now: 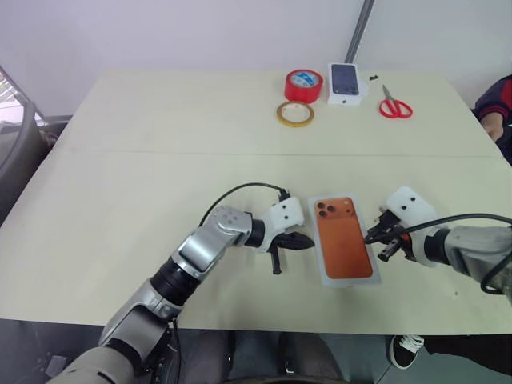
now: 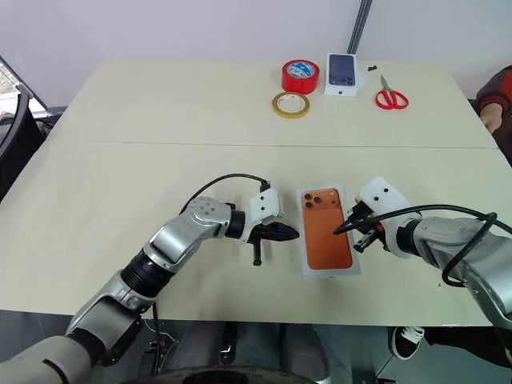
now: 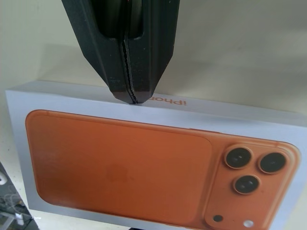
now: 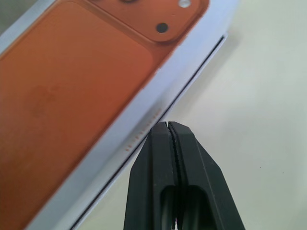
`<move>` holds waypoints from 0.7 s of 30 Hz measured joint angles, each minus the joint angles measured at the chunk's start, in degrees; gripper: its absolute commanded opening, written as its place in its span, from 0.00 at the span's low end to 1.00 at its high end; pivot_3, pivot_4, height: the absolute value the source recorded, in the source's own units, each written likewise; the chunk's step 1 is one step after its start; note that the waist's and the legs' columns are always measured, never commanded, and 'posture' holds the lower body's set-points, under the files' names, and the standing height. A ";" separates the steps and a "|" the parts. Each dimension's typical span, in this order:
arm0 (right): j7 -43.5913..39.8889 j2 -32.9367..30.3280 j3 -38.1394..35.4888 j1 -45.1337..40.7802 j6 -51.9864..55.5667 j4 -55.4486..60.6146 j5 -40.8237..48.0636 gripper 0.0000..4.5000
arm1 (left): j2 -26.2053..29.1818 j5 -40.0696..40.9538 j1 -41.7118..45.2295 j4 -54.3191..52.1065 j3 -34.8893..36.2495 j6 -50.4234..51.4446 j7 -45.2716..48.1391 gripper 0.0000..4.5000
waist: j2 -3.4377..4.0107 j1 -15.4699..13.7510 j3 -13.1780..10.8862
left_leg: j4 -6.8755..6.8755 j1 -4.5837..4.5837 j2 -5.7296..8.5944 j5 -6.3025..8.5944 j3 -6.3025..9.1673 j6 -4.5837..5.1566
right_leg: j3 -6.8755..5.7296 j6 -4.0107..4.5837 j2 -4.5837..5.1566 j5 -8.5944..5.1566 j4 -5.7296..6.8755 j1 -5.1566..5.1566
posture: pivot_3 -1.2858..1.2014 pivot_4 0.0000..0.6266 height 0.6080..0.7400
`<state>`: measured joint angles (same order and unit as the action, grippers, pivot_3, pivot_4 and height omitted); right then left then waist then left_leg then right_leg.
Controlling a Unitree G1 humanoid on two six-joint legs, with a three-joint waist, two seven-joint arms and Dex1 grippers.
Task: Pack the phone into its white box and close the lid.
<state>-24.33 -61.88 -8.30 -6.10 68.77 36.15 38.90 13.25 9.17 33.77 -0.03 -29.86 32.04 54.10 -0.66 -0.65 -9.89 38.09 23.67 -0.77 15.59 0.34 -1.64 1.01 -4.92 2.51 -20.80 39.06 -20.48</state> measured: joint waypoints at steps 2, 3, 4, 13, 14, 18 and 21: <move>-0.17 0.02 -0.27 0.22 0.20 0.25 -0.08 0.00 | -0.11 0.01 -0.01 0.00 -0.01 -0.03 -0.27 0.00 | 0.00 0.00 0.00 | 0.00 0.00 0.00 0.00 0.00 0.00 | 0.00 0.00 0.00 0.00 0.00 0.00 | 0.52 0.24 1.00; -0.24 0.03 -0.41 0.38 0.34 0.34 -0.17 0.00 | -0.28 0.03 -0.06 0.00 0.01 -0.03 -0.40 0.00 | 0.00 0.00 0.00 | 0.00 0.00 0.00 0.00 0.00 0.00 | 0.00 0.00 0.00 0.00 0.00 0.00 | 0.52 0.24 1.00; -0.31 0.04 -0.48 0.51 0.53 0.44 -0.38 0.00 | -0.53 0.18 -0.27 -0.02 0.17 -0.02 -0.57 0.00 | 0.00 0.00 0.00 | 0.00 0.00 0.00 0.00 0.00 0.00 | 0.00 0.00 0.00 0.00 0.00 0.00 | 0.52 0.24 1.00; -1.18 0.56 -0.46 1.42 0.55 0.72 -2.39 0.00 | -1.96 1.70 -1.41 -0.97 2.21 0.49 -1.51 0.00 | 0.00 -0.04 0.00 | 0.01 0.00 0.01 0.00 0.00 0.00 | 0.00 0.00 0.01 0.00 0.00 0.01 | 0.52 0.24 1.00; -1.35 0.69 -0.46 1.44 0.43 0.71 -2.68 0.00 | -2.16 1.83 -1.49 -0.97 2.19 0.50 -1.56 0.00 | 0.00 -0.04 0.00 | 0.01 0.00 0.01 0.00 0.00 0.00 | 0.00 0.00 0.01 0.00 0.00 0.01 | 0.52 0.24 1.00; -1.80 1.17 -0.43 1.80 -0.08 0.68 -3.81 0.00 | -2.64 2.33 -1.52 -0.97 2.20 0.78 -1.97 0.00 | 0.00 -0.03 0.00 | 0.01 0.00 0.01 0.00 0.00 0.00 | 0.00 0.00 0.01 0.00 0.00 0.01 | 0.52 0.24 1.00; -2.02 1.74 -0.42 2.65 -0.39 0.65 -4.49 0.00 | -2.94 2.64 -1.53 -0.97 2.20 0.82 -2.15 0.00 | 0.00 -0.03 0.00 | 0.01 0.00 0.01 0.00 0.00 0.00 | 0.00 0.00 0.01 0.00 0.00 0.01 | 0.52 0.24 1.00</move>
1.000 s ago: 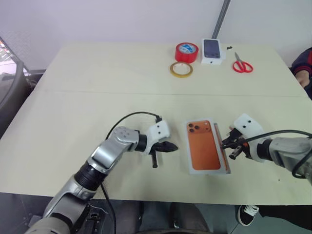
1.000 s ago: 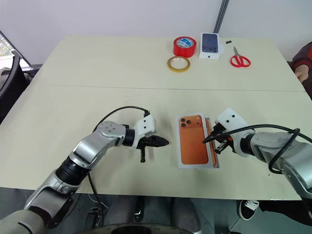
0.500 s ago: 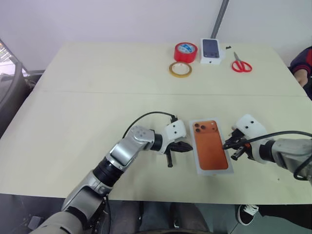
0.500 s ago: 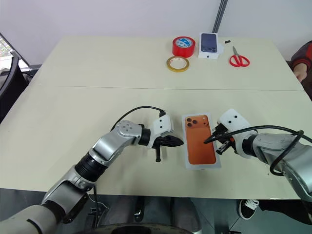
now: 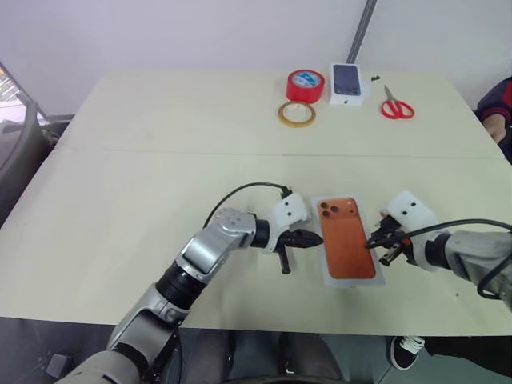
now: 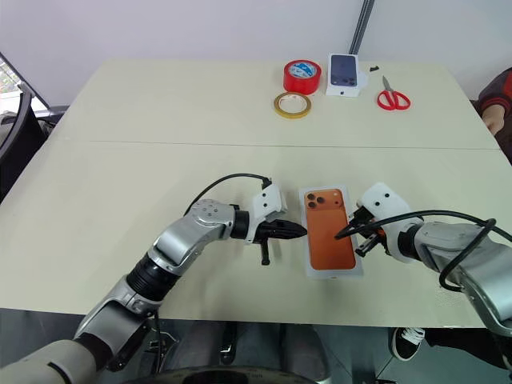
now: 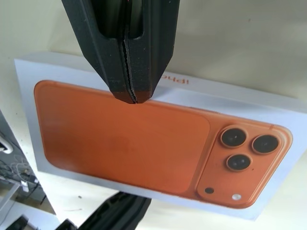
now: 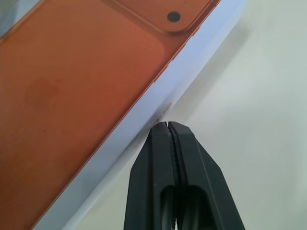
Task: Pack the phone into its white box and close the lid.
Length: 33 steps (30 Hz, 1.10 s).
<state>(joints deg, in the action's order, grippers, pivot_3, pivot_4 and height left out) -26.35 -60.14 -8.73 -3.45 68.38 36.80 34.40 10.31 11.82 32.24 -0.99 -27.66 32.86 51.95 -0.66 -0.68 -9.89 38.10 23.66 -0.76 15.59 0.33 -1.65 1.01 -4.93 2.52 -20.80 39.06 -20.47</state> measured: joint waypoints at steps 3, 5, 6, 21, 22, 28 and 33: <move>-0.20 0.16 0.01 0.18 0.00 -0.02 -0.51 0.00 | 0.82 0.04 0.01 0.00 0.29 0.10 -0.02 0.00 | 0.00 0.02 0.00 | 0.00 -0.02 0.00 0.00 0.00 0.00 | 0.00 0.00 -0.01 0.00 0.01 0.00 | 0.52 0.24 1.00; -0.47 0.20 0.01 0.24 0.00 -0.02 -0.59 0.00 | 1.96 0.10 0.02 0.00 1.08 0.41 0.16 0.00 | 0.01 0.11 0.00 | 0.00 -0.03 -0.01 0.00 0.00 0.00 | 0.00 0.00 -0.01 0.00 0.01 0.00 | 0.52 0.24 1.00; -0.54 0.27 0.01 0.28 0.01 -0.02 -0.62 0.00 | 2.51 0.08 0.05 0.00 1.53 0.46 0.28 0.00 | 0.01 0.11 0.00 | -0.01 -0.03 -0.02 0.00 0.00 0.00 | 0.00 0.00 -0.02 0.00 0.02 0.00 | 0.52 0.24 1.00; -0.51 1.48 0.01 0.30 0.47 0.04 -2.15 0.00 | -0.86 -4.96 1.55 6.49 -2.46 -3.00 -0.83 0.00 | 0.01 0.01 0.01 | 0.00 -0.04 0.02 0.00 0.00 0.00 | 0.00 0.00 -0.01 0.00 0.01 0.02 | 0.52 0.24 1.00; -0.48 1.61 0.01 0.30 0.57 0.04 -2.21 0.00 | -1.05 -4.96 1.54 6.58 -2.45 -3.00 -0.90 0.00 | 0.01 0.01 0.01 | 0.00 -0.04 0.02 0.00 0.00 0.00 | 0.00 0.00 -0.01 0.00 0.01 0.02 | 0.52 0.24 1.00; -0.48 1.79 0.01 0.30 1.04 0.04 -2.76 0.00 | -1.63 -4.29 1.18 6.56 -1.43 -2.90 -0.93 0.00 | 0.01 -0.02 0.01 | 0.00 -0.04 0.02 0.00 0.00 0.00 | 0.00 0.00 0.01 0.00 0.02 0.03 | 0.52 0.24 1.00; -0.56 1.84 0.01 0.30 1.07 0.04 -3.03 0.00 | -2.07 -3.63 1.11 6.52 0.08 -2.75 -0.96 0.00 | 0.01 -0.02 0.01 | 0.00 -0.04 0.02 0.00 0.00 0.00 | 0.00 0.00 0.01 0.00 0.02 0.03 | 0.52 0.24 1.00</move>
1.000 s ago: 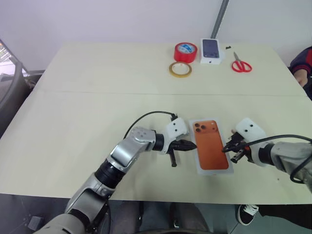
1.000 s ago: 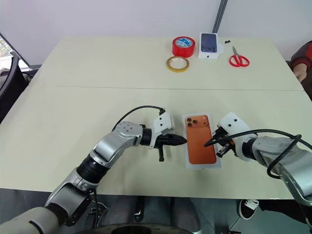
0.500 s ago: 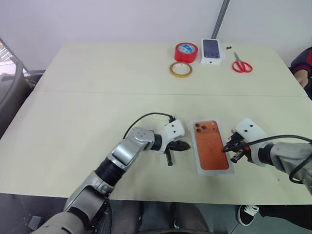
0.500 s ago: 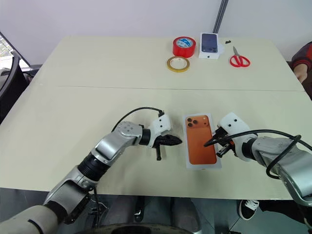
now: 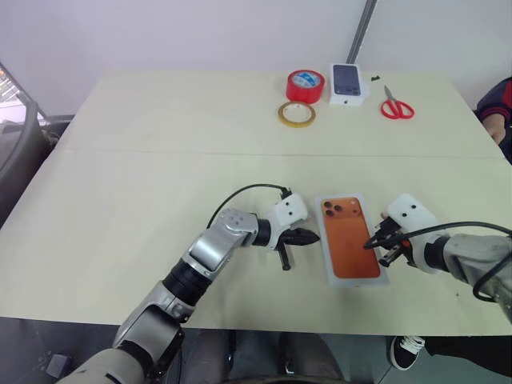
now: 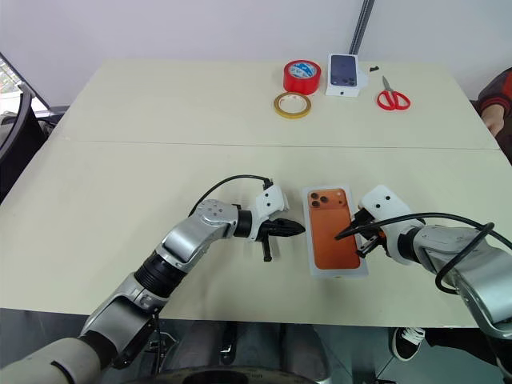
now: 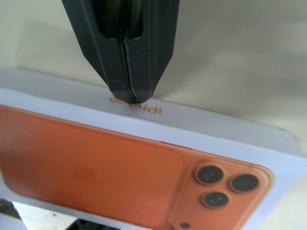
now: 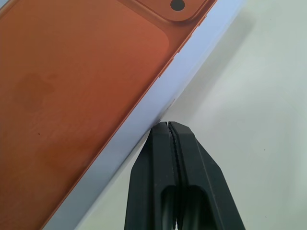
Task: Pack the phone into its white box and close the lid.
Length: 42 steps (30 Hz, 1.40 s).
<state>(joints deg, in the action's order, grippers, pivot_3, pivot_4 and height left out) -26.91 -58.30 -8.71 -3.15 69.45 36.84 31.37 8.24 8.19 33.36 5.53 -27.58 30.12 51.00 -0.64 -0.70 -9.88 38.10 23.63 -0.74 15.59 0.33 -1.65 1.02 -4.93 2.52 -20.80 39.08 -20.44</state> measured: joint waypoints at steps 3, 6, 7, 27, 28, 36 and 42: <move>-0.10 0.02 0.00 0.00 0.00 0.00 -0.30 0.00 | -0.14 0.03 0.00 -0.07 0.16 0.43 0.00 0.00 | 0.00 0.00 0.00 | 0.00 0.00 0.00 0.00 0.00 0.00 | 0.00 0.00 0.00 0.00 0.00 0.00 | 0.52 0.24 1.00; -0.18 0.17 0.00 0.00 0.00 0.00 -0.55 0.00 | -0.20 0.03 -0.02 -0.09 0.22 0.50 0.01 0.00 | 0.00 0.00 0.00 | 0.00 0.00 0.00 0.00 0.00 0.00 | 0.00 0.00 0.00 0.00 0.00 0.00 | 0.52 0.24 1.00; -0.24 0.29 0.00 0.00 0.01 0.00 -0.68 0.00 | -0.23 0.03 -0.03 -0.11 0.25 0.53 0.01 0.00 | 0.00 0.00 0.00 | 0.00 0.00 0.00 0.00 0.00 0.00 | 0.00 0.00 0.00 0.00 0.00 0.00 | 0.52 0.24 1.00; -0.41 0.94 0.00 0.39 0.42 0.00 -2.02 0.00 | -0.71 0.06 -0.07 -1.06 0.48 0.74 -0.18 0.00 | 0.00 -0.02 0.00 | 0.00 0.00 0.00 0.00 0.00 0.00 | 0.00 0.00 0.00 0.00 0.00 0.00 | 0.52 0.24 1.00; -0.41 0.93 0.00 0.49 0.42 -0.01 -2.08 0.00 | -0.81 0.06 -0.07 -1.06 0.59 0.74 -0.21 0.00 | 0.00 -0.01 0.00 | 0.00 0.00 0.00 0.00 0.00 0.00 | 0.00 0.00 0.00 0.00 0.00 0.00 | 0.52 0.24 1.00; -0.68 0.93 0.12 1.05 0.41 -0.02 -3.05 0.00 | -1.55 0.35 -0.06 -1.21 1.55 0.74 -0.29 0.00 | 0.00 -0.01 0.00 | 0.00 0.00 0.00 0.00 0.00 0.00 | 0.00 0.00 0.00 0.00 0.00 0.00 | 0.52 0.24 1.00; -3.25 -1.61 -2.32 3.52 -1.36 -0.61 -3.90 0.00 | -1.42 0.99 -0.07 -1.34 1.85 0.74 -0.43 0.00 | 0.01 0.00 0.00 | 0.00 0.00 0.01 0.00 -0.01 0.00 | 0.00 0.00 0.00 0.00 0.00 0.00 | 0.52 0.24 1.00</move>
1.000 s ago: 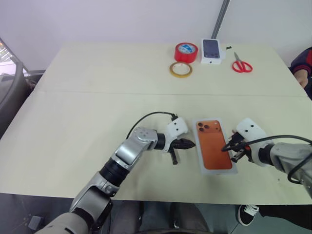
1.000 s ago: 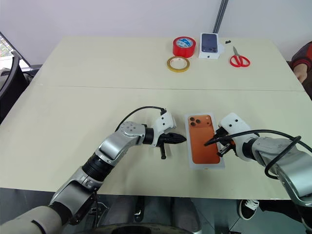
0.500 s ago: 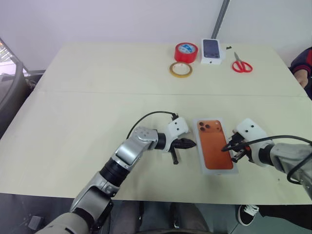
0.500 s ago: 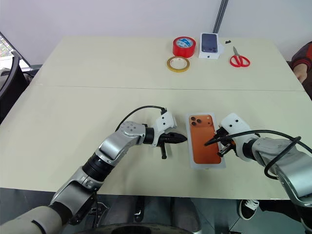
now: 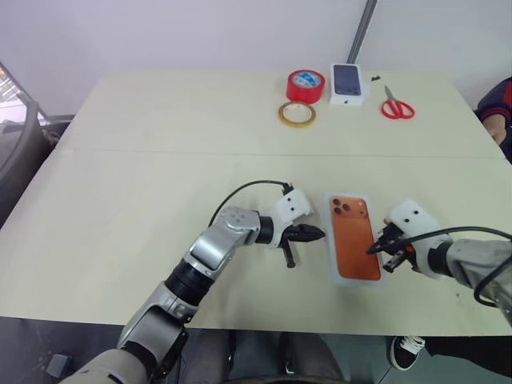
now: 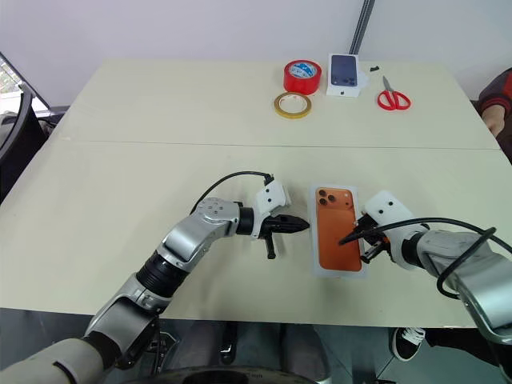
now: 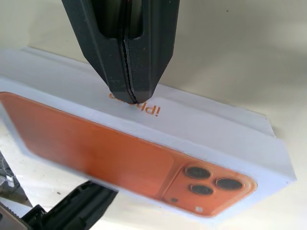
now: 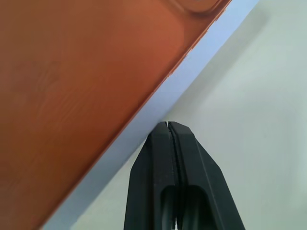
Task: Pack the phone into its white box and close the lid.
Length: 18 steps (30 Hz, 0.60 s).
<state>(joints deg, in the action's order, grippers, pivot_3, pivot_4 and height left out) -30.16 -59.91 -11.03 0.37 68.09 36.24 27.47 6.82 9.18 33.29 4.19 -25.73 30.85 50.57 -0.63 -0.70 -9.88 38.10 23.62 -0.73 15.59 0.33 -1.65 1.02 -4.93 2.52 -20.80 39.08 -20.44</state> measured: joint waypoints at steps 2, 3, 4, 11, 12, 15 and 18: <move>-1.82 -1.66 -3.18 1.51 -0.98 -0.43 -0.29 0.00 | 0.16 0.47 0.05 0.03 1.01 0.09 -0.31 0.00 | 0.00 -0.02 0.00 | 0.00 -0.01 0.00 0.00 0.00 0.00 | 0.00 0.00 0.00 0.00 0.00 0.00 | 0.52 0.24 1.00; -3.19 -2.42 -5.38 2.48 -1.69 -0.38 -0.27 0.00 | 0.30 0.96 0.13 0.12 2.24 0.20 -0.68 0.00 | 0.00 -0.01 0.00 | 0.00 -0.01 -0.02 0.00 0.01 0.00 | -0.01 0.00 -0.02 0.00 0.00 0.00 | 0.52 0.24 1.00; -4.74 -2.79 -7.69 3.80 -2.60 -0.23 -0.21 0.00 | 0.37 1.47 0.34 0.22 3.41 0.31 -1.05 0.00 | 0.00 -0.02 0.00 | 0.00 -0.01 -0.02 0.00 0.00 0.00 | -0.01 0.00 -0.03 0.00 0.00 0.00 | 0.52 0.24 1.00; -13.08 -1.31 -15.11 10.18 -6.29 4.88 3.23 0.00 | -1.85 2.28 4.38 3.10 6.59 -0.29 -3.15 0.00 | -0.03 -0.15 0.00 | 0.01 -0.03 0.01 0.00 0.01 0.00 | -0.01 -0.02 -0.02 0.00 0.00 0.06 | 0.52 0.24 1.00; -13.30 -0.11 -15.04 10.85 -6.37 6.39 3.90 0.00 | -2.97 1.96 5.50 4.74 6.36 -0.77 -3.58 0.00 | -0.09 -0.19 -0.01 | 0.02 -0.03 0.01 0.00 0.04 0.00 | -0.03 -0.02 -0.03 0.00 -0.01 0.07 | 0.52 0.24 1.00; -12.26 3.07 -12.01 11.45 -6.11 10.00 5.53 0.00 | -5.79 -0.25 8.31 9.52 3.97 -3.20 -4.56 0.00 | -0.09 -0.04 -0.01 | 0.03 -0.05 0.03 0.00 0.02 0.00 | -0.01 -0.02 -0.04 0.00 -0.01 0.09 | 0.52 0.24 1.00; -9.58 4.87 -9.07 11.40 -4.64 10.29 5.47 0.00 | -6.25 -2.87 8.82 13.23 0.68 -4.95 -4.40 0.00 | -0.07 0.14 0.00 | 0.00 -0.09 0.01 0.00 0.02 0.00 | 0.02 -0.02 -0.07 0.00 0.01 0.07 | 0.52 0.24 1.00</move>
<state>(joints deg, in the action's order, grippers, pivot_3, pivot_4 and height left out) -39.74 -55.04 -20.10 11.77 63.45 46.53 32.95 0.56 6.31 42.10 17.41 -25.05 25.91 46.17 -0.70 -0.56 -9.88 38.10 23.53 -0.72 15.59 0.35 -1.65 1.04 -4.95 2.45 -20.80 39.10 -20.37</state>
